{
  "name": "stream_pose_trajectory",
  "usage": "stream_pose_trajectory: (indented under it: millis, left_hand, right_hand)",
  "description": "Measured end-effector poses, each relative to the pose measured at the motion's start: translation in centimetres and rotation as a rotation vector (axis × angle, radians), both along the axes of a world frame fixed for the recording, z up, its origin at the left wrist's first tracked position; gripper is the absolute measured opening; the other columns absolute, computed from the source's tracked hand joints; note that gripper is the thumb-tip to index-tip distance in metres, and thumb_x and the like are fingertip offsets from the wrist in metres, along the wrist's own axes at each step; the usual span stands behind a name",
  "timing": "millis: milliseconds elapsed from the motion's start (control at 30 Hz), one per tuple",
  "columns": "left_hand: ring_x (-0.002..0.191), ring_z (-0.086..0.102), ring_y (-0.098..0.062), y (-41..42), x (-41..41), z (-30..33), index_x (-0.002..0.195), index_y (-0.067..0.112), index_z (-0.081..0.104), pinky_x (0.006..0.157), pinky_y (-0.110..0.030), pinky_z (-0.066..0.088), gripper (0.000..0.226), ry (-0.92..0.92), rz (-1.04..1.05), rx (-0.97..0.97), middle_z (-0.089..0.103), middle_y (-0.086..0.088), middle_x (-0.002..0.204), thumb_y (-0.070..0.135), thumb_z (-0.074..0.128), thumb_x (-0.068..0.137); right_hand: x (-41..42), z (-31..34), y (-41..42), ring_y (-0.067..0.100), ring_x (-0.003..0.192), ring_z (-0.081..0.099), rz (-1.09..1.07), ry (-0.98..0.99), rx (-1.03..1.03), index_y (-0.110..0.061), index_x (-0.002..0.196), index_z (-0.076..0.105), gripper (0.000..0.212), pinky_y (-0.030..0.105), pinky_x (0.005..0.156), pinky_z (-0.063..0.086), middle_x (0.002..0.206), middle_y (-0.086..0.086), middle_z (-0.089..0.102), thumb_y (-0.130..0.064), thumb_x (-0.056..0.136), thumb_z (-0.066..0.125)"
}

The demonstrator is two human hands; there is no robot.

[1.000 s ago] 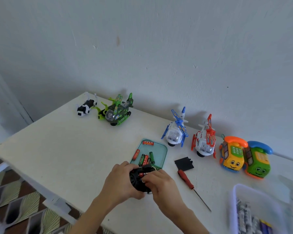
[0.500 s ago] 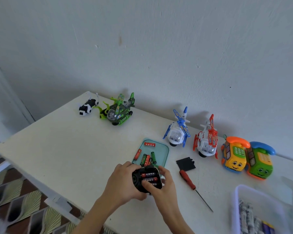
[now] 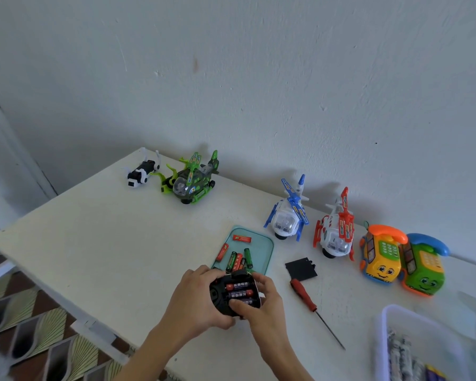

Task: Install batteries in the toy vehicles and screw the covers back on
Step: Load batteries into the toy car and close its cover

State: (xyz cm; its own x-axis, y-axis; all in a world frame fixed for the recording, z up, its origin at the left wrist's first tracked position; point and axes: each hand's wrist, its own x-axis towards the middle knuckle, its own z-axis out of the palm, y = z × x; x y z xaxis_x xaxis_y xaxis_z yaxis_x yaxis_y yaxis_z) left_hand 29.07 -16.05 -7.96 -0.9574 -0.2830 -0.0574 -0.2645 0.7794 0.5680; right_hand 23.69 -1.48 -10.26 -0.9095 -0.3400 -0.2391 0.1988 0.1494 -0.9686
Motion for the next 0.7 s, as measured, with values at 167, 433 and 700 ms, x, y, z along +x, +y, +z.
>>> stream_pose_trajectory:
  millis: [167, 433, 700]
  left_hand:
    - [0.097, 0.043, -0.003, -0.3, -0.1, -0.1, 0.129, 0.036, 0.051, 0.072, -0.009, 0.032, 0.089, 0.005, 0.017, 0.025, 0.047, 0.024, 0.102, 0.055, 0.078, 0.046]
    - [0.097, 0.042, -0.002, -0.4, 0.1, -0.1, 0.13, 0.036, 0.05, 0.074, -0.011, 0.032, 0.093, 0.001, 0.017, 0.069, 0.045, 0.026, 0.101, 0.056, 0.077, 0.044]
    - [0.102, 0.035, -0.005, -0.1, 0.2, -0.2, 0.134, 0.035, 0.04, 0.084, -0.014, 0.036, 0.093, -0.05, -0.022, 0.0, 0.039, 0.022, 0.109, 0.054, 0.074, 0.05]
  right_hand:
    - [-3.0, 2.0, 1.4, 0.006, 0.095, 0.058, 0.125, 0.235, 0.308, -0.034, 0.104, 0.058, 0.034, 0.026, 0.08, 0.052, 0.101, -0.018, 0.057, -0.023, 0.077, 0.077]
    - [-12.1, 2.5, 7.3, 0.019, 0.117, 0.051, 0.416, 0.534, 1.009, -0.017, 0.122, 0.056, 0.05, 0.026, 0.092, 0.042, 0.12, -0.002, 0.055, 0.011, 0.082, 0.048]
    - [-12.4, 1.2, 7.8, 0.016, 0.105, 0.049, 0.468, 0.518, 1.205, -0.021, 0.124, 0.051, 0.045, 0.025, 0.085, 0.046, 0.123, -0.001, 0.051, 0.002, 0.085, 0.054]
